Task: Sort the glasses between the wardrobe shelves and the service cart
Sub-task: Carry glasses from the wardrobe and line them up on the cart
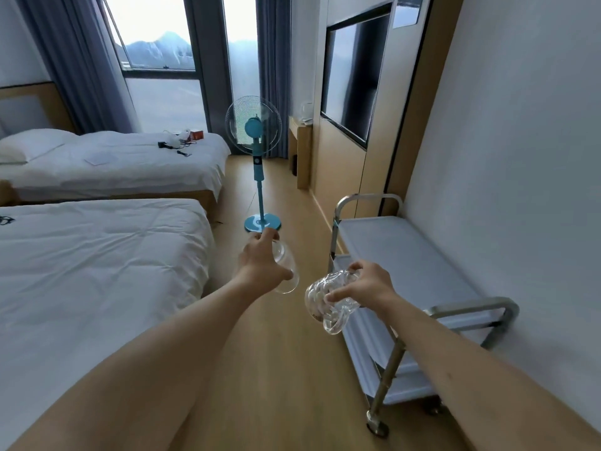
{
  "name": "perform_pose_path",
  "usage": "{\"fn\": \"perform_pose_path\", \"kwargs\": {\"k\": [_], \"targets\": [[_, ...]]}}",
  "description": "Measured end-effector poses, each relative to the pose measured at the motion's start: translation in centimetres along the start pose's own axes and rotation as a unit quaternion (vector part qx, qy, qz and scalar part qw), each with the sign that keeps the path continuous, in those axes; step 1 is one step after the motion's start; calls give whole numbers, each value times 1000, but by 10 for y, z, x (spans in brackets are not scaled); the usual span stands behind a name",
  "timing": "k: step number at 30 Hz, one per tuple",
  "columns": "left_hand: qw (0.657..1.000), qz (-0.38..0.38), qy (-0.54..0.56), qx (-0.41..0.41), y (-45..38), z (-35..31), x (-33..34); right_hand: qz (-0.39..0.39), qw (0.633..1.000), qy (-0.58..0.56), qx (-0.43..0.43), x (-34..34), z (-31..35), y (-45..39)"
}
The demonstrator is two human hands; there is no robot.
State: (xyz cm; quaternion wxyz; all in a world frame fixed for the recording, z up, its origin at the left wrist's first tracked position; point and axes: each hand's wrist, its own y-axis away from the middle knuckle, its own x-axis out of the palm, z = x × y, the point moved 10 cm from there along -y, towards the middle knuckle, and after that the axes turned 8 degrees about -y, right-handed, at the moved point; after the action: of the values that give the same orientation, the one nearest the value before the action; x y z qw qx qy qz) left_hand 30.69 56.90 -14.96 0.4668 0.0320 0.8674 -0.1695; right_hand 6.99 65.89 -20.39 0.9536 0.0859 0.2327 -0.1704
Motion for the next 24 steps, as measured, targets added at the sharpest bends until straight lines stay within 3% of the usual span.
{"fn": "perform_pose_path", "kwargs": {"k": [14,24], "targets": [[997,63,-27,26,-244,-4,123,-34,995,-35,82,-2,-54,-231],[989,141,-1,51,-354,-17,222,-111,974,-77,179,-28,-101,-312]]}}
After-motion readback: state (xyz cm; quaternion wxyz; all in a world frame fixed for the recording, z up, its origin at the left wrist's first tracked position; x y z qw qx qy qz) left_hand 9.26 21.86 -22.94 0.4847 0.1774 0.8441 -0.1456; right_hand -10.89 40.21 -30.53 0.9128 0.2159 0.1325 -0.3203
